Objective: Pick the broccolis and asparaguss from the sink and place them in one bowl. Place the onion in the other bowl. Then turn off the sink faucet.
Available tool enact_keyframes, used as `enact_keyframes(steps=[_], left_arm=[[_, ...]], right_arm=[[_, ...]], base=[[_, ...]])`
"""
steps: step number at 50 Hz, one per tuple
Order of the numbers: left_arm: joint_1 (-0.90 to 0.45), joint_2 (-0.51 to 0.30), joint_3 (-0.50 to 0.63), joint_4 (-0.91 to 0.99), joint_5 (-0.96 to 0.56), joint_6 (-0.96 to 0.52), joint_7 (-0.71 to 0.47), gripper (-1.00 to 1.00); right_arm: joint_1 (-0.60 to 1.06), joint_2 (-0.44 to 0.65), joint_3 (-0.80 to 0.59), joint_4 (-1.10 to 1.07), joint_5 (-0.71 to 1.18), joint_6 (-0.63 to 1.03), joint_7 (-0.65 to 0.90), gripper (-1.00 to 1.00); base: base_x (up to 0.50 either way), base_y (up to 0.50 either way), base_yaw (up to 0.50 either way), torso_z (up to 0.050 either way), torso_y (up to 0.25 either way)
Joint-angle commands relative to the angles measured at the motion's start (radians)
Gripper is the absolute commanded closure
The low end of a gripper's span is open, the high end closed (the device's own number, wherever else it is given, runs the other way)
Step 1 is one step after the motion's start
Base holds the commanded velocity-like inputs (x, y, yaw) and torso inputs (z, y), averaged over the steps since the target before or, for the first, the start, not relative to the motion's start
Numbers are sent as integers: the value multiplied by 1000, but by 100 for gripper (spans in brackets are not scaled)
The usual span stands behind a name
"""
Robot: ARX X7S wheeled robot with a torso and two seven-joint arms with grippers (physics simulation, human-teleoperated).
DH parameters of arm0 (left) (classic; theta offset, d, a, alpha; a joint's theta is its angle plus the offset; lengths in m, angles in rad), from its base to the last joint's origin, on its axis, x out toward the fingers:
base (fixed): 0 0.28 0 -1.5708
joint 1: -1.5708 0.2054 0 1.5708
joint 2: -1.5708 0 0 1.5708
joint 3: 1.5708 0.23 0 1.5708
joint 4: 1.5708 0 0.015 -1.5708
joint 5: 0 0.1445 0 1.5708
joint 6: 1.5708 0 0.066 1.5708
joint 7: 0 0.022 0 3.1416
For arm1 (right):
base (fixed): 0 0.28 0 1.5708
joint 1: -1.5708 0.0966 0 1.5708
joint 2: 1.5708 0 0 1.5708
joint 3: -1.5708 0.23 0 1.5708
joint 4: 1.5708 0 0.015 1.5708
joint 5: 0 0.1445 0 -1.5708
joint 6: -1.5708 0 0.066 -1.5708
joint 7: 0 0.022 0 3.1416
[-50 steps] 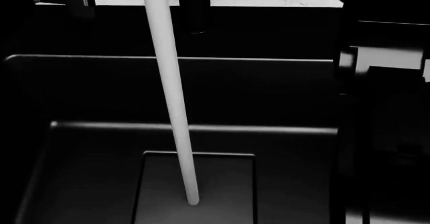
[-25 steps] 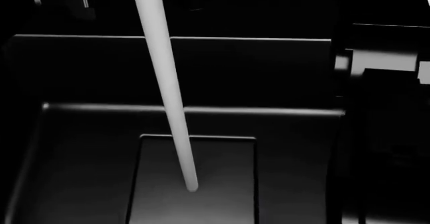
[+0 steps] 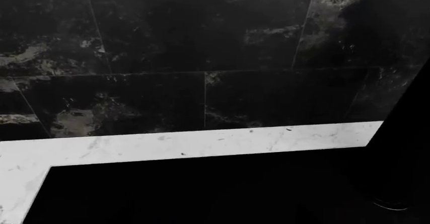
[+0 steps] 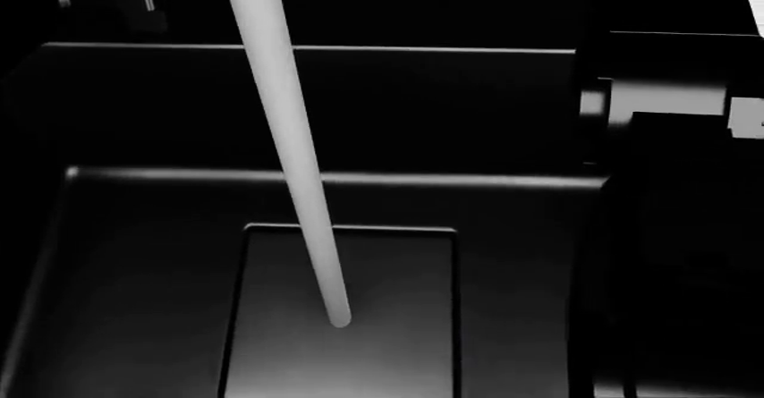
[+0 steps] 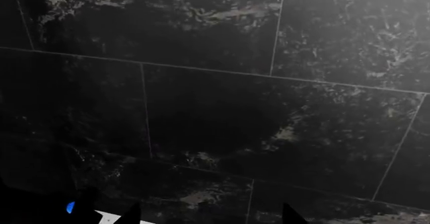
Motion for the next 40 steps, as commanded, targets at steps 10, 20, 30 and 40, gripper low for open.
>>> enact_keyframes(steps=[10,20,30,40], left_arm=[[13,-2,3,-16,8,13,12,-100],[22,0,5,-37,18,28,23,-100],[23,-3,6,-62,25,39,42,-100],[18,-4,3,-56,20,33,37,-100]], right_arm=[[2,-36,0,0,0,-28,-33,-100],[4,-58,-6,0,0,-49,-62,-100],[23,-78,-15,0,-1,-31,-68,-100],[25,-87,-12,0,2,-22,-69,-100]], base=[[0,0,0,0,0],[0,0,0,0,0],[0,0,0,0,0],[1,2,5,0,0]])
